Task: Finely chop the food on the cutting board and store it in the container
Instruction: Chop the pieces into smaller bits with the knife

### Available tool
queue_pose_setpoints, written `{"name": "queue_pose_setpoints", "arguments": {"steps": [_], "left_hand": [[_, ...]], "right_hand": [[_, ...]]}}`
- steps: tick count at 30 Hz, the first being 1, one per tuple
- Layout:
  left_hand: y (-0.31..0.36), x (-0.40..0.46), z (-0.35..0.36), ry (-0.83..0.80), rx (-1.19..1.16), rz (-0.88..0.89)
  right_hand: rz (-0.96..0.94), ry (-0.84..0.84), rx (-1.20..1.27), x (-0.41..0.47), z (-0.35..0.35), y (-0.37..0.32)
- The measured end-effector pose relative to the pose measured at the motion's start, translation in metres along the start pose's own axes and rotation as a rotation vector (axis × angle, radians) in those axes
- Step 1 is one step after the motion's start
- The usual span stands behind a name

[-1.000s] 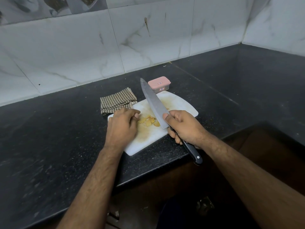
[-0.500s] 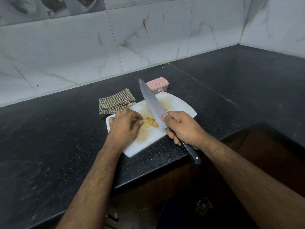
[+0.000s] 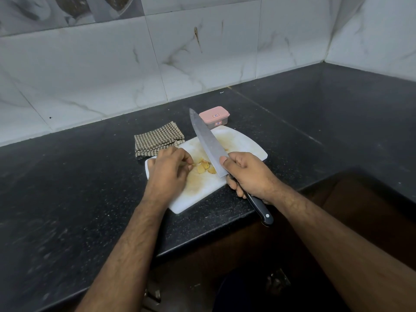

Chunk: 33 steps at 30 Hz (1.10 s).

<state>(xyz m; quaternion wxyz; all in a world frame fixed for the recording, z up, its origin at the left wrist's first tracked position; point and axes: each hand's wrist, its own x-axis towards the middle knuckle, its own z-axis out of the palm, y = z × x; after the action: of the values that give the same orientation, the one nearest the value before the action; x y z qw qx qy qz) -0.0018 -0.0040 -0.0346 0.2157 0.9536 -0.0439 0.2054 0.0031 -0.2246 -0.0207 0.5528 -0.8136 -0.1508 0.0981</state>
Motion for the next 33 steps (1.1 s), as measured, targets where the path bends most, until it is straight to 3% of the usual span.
{"name": "queue_pose_setpoints", "arguments": {"steps": [5,21,27,31,33], "left_hand": [[-0.002,-0.002,-0.003,0.103,-0.047,-0.070],[0.005,-0.038,-0.004,0.057,-0.169,0.025],[-0.003,-0.053,-0.007,0.034,-0.362,-0.129],[-0.002,-0.048,-0.008,-0.003,-0.400,-0.219],[-0.002,-0.048,-0.009,-0.002,-0.428,-0.243]], "right_hand": [[-0.001,0.001,0.009,-0.001,0.000,0.000],[-0.014,-0.041,-0.002,0.000,-0.002,-0.002],[-0.067,-0.083,0.085,-0.011,0.000,-0.004],[-0.097,-0.040,-0.050,-0.023,0.004,-0.003],[-0.112,-0.017,-0.257,-0.027,0.004,-0.008]]}}
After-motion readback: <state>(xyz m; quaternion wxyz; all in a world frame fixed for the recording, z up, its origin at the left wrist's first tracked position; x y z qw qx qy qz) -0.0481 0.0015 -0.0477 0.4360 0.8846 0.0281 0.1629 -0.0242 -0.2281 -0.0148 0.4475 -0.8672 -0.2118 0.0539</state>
